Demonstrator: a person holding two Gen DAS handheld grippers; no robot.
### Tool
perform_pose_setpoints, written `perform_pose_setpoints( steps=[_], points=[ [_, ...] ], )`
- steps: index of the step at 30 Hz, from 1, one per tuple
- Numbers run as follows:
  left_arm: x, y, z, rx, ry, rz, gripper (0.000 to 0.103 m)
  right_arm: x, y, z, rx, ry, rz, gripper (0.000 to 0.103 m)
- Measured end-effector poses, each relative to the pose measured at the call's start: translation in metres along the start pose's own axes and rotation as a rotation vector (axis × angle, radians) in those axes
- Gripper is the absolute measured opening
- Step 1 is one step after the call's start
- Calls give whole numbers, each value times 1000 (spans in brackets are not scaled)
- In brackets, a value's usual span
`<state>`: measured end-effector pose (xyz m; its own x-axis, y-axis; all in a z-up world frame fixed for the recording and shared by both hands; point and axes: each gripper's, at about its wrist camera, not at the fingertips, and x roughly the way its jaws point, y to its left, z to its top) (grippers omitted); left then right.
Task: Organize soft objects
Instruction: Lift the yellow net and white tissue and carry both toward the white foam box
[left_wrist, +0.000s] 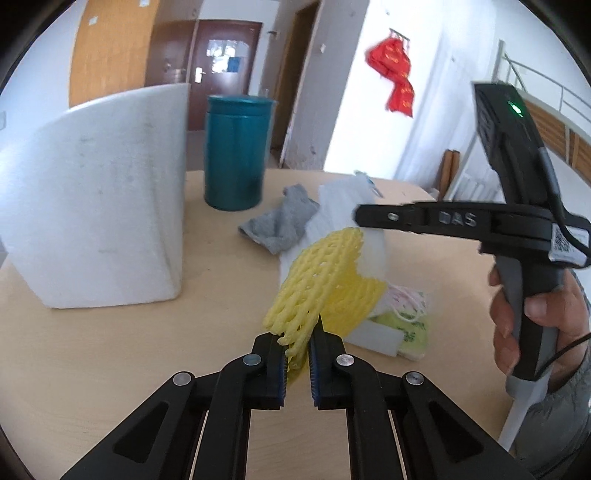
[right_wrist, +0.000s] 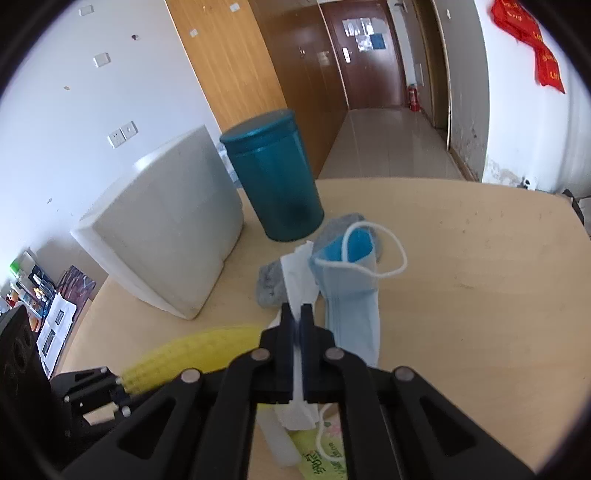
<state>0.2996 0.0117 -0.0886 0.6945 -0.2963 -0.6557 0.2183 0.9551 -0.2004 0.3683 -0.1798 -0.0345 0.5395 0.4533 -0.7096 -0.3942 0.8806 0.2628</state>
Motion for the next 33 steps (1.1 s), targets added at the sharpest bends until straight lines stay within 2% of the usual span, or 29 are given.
perform_pose_setpoints(
  steps=[6,10,16,25,33],
  points=[
    [-11,13,2,-58,-36,33,10,-10,2,1,3,-48,7,4],
    [-15,12,3,-54,-66,45,10,-22,2,2,0,-79,21,4],
    [-25,17,6,-75,-104,57,10,-55,7,6,-4,-184,25,4],
    [-48,11,-2,-58,-149,93,10,-74,22,-6,-19,-202,28,4],
    [-83,-4,-15,-55,-190,99,10,-97,40,-36,-36,-211,26,4]
  ],
)
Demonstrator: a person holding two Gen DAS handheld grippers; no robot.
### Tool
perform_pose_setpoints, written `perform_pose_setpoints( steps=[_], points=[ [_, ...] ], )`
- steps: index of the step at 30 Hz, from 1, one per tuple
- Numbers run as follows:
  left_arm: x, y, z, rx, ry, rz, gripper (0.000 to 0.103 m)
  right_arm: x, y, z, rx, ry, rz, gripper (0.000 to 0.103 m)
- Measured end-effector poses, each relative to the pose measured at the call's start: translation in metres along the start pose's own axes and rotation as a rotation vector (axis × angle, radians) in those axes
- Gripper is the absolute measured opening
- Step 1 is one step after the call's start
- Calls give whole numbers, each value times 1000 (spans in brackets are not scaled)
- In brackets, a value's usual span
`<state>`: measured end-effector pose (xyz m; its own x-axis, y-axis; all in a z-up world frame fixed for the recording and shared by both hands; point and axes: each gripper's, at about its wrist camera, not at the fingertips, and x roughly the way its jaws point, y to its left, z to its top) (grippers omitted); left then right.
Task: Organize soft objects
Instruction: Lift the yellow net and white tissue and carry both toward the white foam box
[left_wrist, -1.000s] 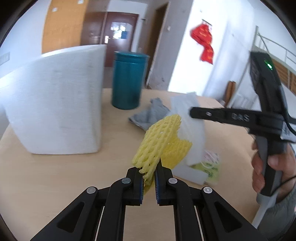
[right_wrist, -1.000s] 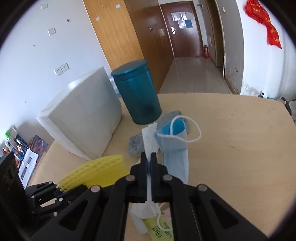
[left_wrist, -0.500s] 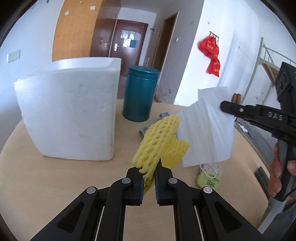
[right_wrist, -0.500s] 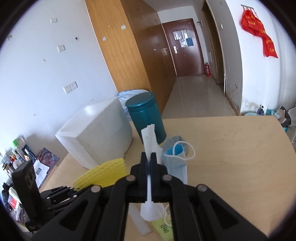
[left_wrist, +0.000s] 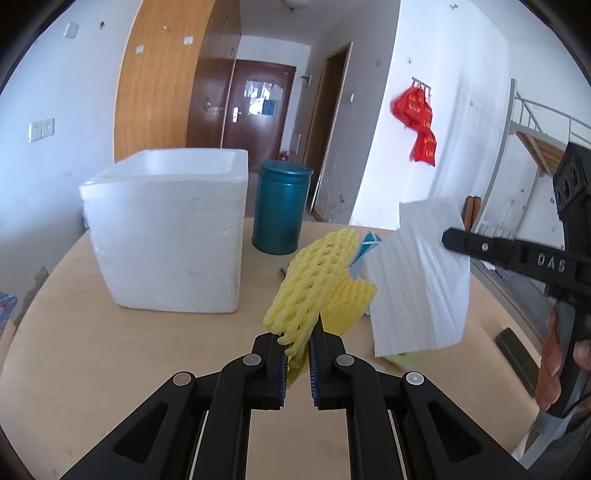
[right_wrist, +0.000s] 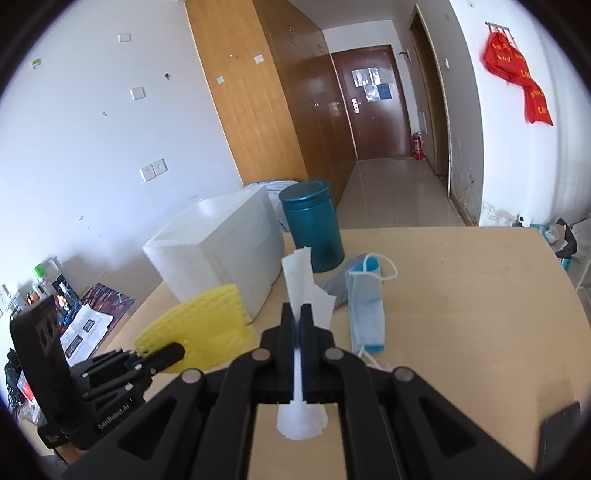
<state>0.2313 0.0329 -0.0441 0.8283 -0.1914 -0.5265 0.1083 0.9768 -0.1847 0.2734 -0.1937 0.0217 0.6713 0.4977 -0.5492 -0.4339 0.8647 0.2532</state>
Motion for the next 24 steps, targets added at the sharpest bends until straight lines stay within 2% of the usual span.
perform_pose_setpoints(
  steps=[24],
  points=[
    [-142,-44,-65,68,-116,15,10,-112,64,-77,-74,-109,23,4]
  ],
)
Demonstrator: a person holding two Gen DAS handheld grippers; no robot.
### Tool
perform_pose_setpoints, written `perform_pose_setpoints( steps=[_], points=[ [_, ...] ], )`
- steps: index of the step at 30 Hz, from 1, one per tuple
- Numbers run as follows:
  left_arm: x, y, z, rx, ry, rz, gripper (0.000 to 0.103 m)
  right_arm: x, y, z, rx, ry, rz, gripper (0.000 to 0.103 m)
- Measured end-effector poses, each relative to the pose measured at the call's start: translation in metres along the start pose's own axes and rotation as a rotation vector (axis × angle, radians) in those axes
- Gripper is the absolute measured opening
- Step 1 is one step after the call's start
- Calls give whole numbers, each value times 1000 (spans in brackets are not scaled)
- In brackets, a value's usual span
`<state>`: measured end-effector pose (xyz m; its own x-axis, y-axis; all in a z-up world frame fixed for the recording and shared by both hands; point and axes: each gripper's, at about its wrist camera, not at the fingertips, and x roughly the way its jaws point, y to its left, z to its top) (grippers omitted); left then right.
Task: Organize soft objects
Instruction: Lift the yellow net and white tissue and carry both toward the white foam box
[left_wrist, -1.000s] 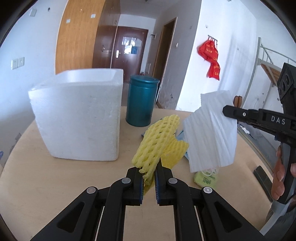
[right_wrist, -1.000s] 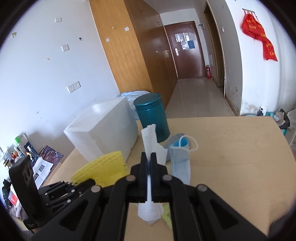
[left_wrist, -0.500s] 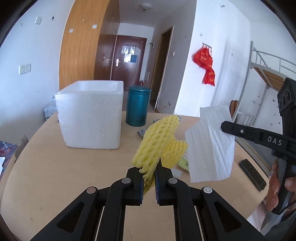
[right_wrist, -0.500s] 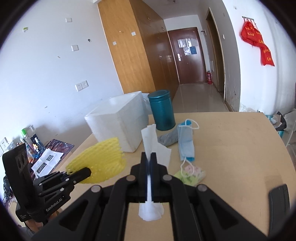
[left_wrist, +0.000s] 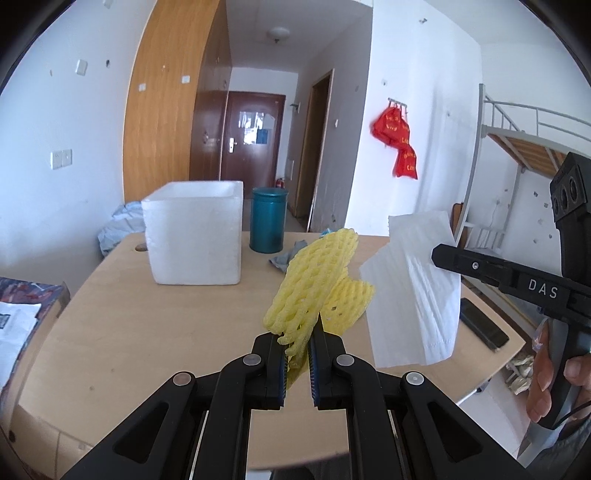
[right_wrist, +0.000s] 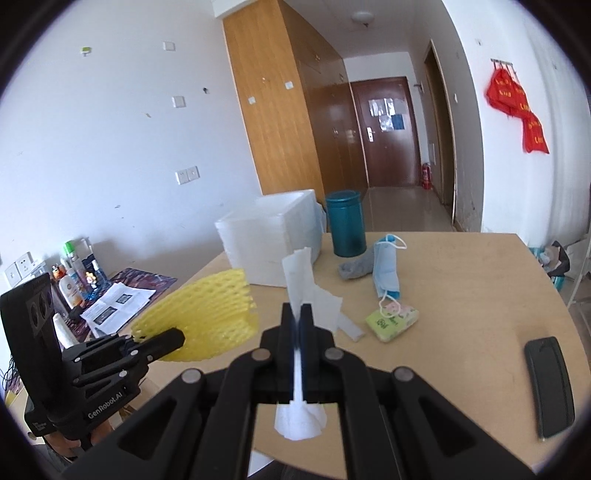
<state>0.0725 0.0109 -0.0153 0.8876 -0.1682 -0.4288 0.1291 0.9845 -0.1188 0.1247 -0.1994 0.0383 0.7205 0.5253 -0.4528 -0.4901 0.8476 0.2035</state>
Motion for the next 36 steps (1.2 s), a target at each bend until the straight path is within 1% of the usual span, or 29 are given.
perform_pose_setpoints(
  steps=[9,15,17,27,36],
  points=[
    [-49,-4,-16,6,-42,26,10,-28,34,-20,-38,-40,38,4],
    [-75,-1,-17,5,-91,56,10,-36,52,-19,-77,-77,61,4],
    [-83,3,-17,2,-110,80,10,-35,56,-18,-87,-82,66,4],
    [-101,17,-22,-11,-141,139,10,-32,75,-18,-118,-91,112,4],
    [-113,29,-18,-21,-173,172,10,-24,93,-13,-150,-97,139,4]
  ],
)
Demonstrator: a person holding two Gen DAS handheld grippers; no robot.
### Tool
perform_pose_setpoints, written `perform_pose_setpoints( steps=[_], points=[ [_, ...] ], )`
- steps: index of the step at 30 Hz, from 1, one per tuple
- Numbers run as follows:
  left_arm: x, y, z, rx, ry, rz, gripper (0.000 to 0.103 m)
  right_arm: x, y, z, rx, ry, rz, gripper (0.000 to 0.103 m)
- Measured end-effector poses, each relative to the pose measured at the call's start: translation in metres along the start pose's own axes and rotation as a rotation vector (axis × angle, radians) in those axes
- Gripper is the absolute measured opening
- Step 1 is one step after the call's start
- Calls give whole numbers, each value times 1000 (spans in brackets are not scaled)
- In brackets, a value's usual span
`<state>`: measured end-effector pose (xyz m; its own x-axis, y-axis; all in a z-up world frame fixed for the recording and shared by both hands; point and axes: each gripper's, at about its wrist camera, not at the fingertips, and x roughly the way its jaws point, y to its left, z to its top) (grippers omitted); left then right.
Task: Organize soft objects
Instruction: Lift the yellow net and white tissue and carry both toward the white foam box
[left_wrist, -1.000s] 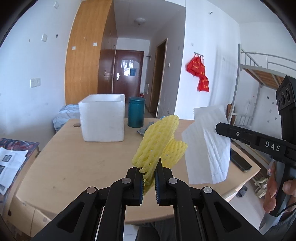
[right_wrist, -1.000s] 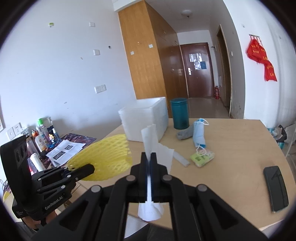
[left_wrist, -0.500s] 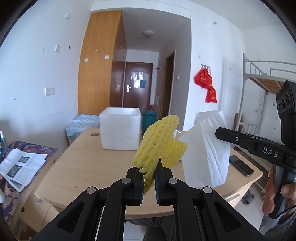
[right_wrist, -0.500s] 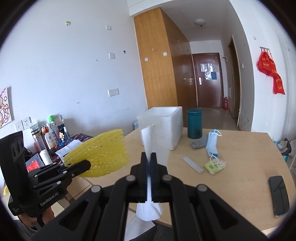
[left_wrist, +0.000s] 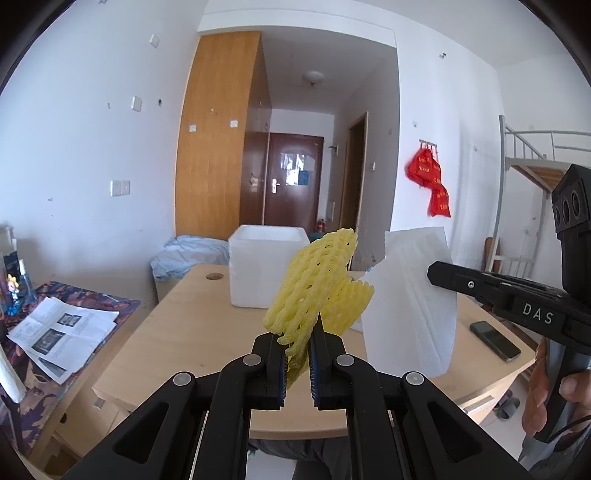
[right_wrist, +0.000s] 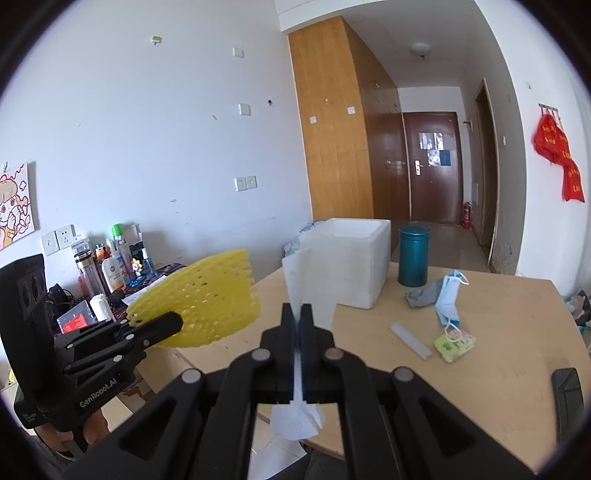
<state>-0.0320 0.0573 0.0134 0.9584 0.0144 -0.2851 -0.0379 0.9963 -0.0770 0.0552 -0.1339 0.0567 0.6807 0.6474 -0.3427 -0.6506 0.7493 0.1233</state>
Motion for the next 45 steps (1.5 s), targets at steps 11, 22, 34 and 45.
perform_pose_setpoints(
  steps=[11,22,34,45],
  points=[
    [22,8,16,10,8,28,10,25,-6,18,-7,-5,18,4],
    [74,21,43,19,31,52,10,66,-28,47,12,14,29,4],
    [135,37,80,17,59,69,10,111,-50,87,13,33,24,4],
    [193,45,114,24,74,62,10,148,-70,125,-5,29,17,4]
  ],
)
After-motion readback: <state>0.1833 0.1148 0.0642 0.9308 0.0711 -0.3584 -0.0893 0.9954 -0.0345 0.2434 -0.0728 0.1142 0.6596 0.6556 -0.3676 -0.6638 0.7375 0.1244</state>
